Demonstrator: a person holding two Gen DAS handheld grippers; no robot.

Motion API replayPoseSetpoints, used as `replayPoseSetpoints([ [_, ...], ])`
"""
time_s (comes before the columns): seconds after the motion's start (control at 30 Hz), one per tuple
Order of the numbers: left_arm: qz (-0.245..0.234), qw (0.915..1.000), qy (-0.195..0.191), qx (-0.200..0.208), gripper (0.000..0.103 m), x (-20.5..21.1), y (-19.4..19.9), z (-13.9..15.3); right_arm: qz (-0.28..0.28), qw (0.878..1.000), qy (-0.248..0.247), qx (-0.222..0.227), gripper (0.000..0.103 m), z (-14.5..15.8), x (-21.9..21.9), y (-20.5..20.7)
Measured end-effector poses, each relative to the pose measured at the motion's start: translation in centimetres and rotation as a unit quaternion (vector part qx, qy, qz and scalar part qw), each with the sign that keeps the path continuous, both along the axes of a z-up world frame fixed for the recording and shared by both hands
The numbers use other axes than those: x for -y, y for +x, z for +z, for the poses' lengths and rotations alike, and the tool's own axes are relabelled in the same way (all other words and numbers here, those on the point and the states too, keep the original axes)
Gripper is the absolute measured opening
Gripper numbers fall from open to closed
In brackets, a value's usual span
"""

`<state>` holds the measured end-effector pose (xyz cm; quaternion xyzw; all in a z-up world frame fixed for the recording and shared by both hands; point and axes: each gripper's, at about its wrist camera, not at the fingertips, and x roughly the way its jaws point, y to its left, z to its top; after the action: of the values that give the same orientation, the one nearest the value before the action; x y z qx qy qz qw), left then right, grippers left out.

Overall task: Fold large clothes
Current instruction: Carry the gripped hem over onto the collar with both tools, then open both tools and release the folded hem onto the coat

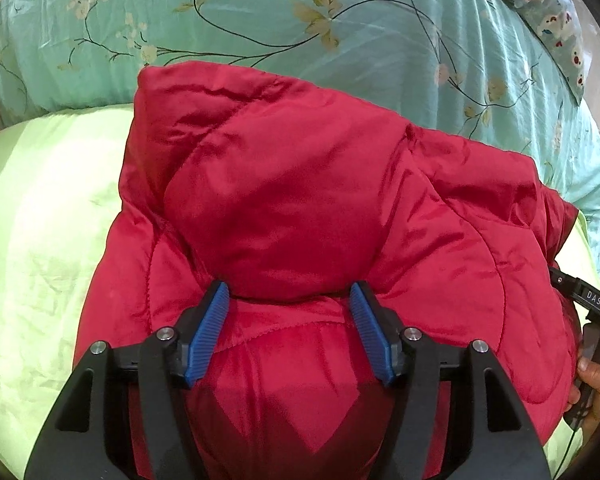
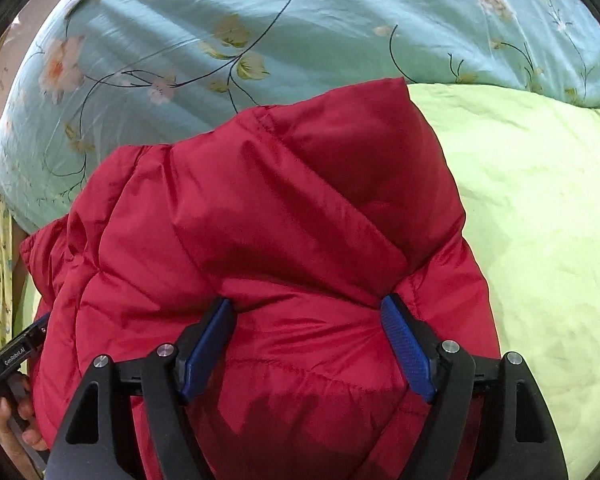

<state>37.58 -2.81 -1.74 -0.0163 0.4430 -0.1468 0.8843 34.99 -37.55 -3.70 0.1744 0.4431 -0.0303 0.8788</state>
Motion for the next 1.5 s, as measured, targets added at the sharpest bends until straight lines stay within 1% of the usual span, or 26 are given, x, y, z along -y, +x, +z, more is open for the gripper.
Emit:
replayPoseSetpoints([
  [0.17,-0.001,1.0000,-0.008,0.000,0.064,-0.3,0.3,-0.5,-0.003,1.000,0.003,0.005,0.079,-0.3,0.1,0.2],
  [0.4,-0.003,1.0000,-0.008,-0.002,0.064,-0.7,0.1,-0.6,-0.004,1.000,0.001,0.007,0.080,-0.2,0.1,-0.3],
  [0.6,-0.008,0.9999,-0.011,-0.004,0.063,-0.6,-0.4,0.5,0.000,1.000,0.000,0.012,0.080,0.3,-0.1,-0.6],
  [0.83,-0.018,0.9991,-0.038,0.007,0.064,-2.7,-3.2,2.4,0.013,0.999,-0.014,0.030,0.079,2.7,-0.4,-3.7],
  [0.9,-0.021,0.9986,-0.047,0.009,0.067,-3.4,-4.0,2.8,0.014,0.999,-0.013,0.034,0.079,3.3,-0.1,-4.7],
  [1.17,-0.006,0.9977,-0.066,0.013,0.067,-6.5,-5.7,3.4,0.015,0.999,-0.002,0.036,0.079,4.3,1.0,-7.7],
  [1.23,0.001,0.9978,-0.064,0.014,0.073,-7.1,-6.1,3.5,0.015,0.999,0.000,0.034,0.080,4.5,1.3,-8.1],
  [1.27,0.005,0.9978,-0.064,0.017,0.080,-7.5,-6.2,3.6,0.015,0.999,0.001,0.033,0.080,4.5,1.5,-8.4],
  [1.3,0.009,0.9977,-0.064,0.019,0.082,-7.8,-6.2,3.6,0.015,0.999,0.002,0.033,0.081,4.6,1.6,-8.6],
  [1.4,0.017,0.9972,-0.071,0.016,0.082,-9.2,-6.1,3.5,0.010,0.999,0.006,0.030,0.082,4.6,2.3,-9.1],
  [1.5,0.027,0.9963,-0.081,0.006,0.082,-10.5,-6.0,3.0,0.009,0.999,0.022,0.028,0.084,4.4,3.0,-9.4],
])
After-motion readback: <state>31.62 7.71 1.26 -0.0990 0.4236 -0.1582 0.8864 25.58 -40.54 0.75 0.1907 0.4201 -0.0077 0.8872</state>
